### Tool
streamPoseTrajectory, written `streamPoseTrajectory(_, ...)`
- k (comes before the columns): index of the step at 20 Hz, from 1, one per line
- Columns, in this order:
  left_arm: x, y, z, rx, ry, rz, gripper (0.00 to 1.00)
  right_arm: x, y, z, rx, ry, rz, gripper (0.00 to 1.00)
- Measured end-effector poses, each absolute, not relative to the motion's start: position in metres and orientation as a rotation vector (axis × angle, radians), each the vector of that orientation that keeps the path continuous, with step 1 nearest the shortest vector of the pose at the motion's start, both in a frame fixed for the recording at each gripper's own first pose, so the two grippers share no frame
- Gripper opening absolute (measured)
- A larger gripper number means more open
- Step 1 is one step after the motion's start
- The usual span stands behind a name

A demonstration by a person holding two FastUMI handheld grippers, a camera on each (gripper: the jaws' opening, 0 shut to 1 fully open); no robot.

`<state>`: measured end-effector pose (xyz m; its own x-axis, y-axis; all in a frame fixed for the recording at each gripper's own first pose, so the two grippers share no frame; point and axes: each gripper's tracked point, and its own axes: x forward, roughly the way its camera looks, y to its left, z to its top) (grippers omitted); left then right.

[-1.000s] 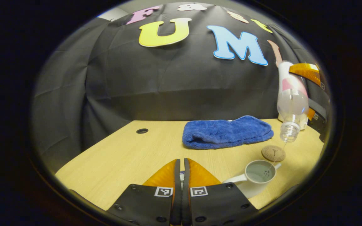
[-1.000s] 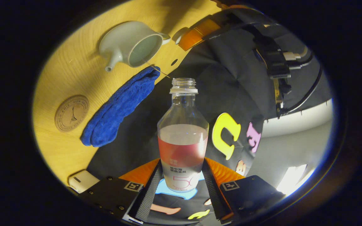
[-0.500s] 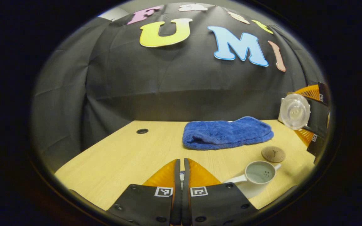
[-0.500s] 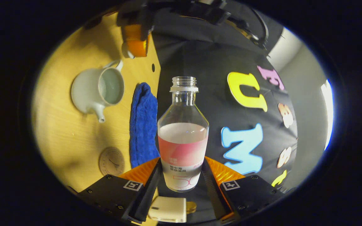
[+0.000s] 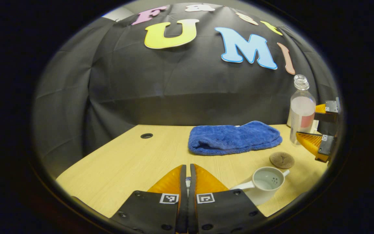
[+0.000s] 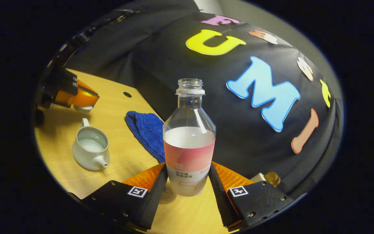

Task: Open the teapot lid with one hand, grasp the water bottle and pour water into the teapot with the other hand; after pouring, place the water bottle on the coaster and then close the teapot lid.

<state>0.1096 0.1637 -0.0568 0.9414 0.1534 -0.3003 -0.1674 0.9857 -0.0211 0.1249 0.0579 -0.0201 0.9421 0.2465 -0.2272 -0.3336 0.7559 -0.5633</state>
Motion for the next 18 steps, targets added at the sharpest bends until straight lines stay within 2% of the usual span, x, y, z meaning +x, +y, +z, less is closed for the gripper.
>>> streamPoseTrajectory(9,0.11,0.164,-0.056,-0.048,0.295,0.164,0.07,0.146,0.053,-0.04,-0.124,0.237,0.218,0.77)
streamPoseTrajectory(18,0.11,0.165,-0.051,-0.056,0.278,0.169,0.06,0.152,0.063,-0.073,-0.019,0.296,0.191,0.77)
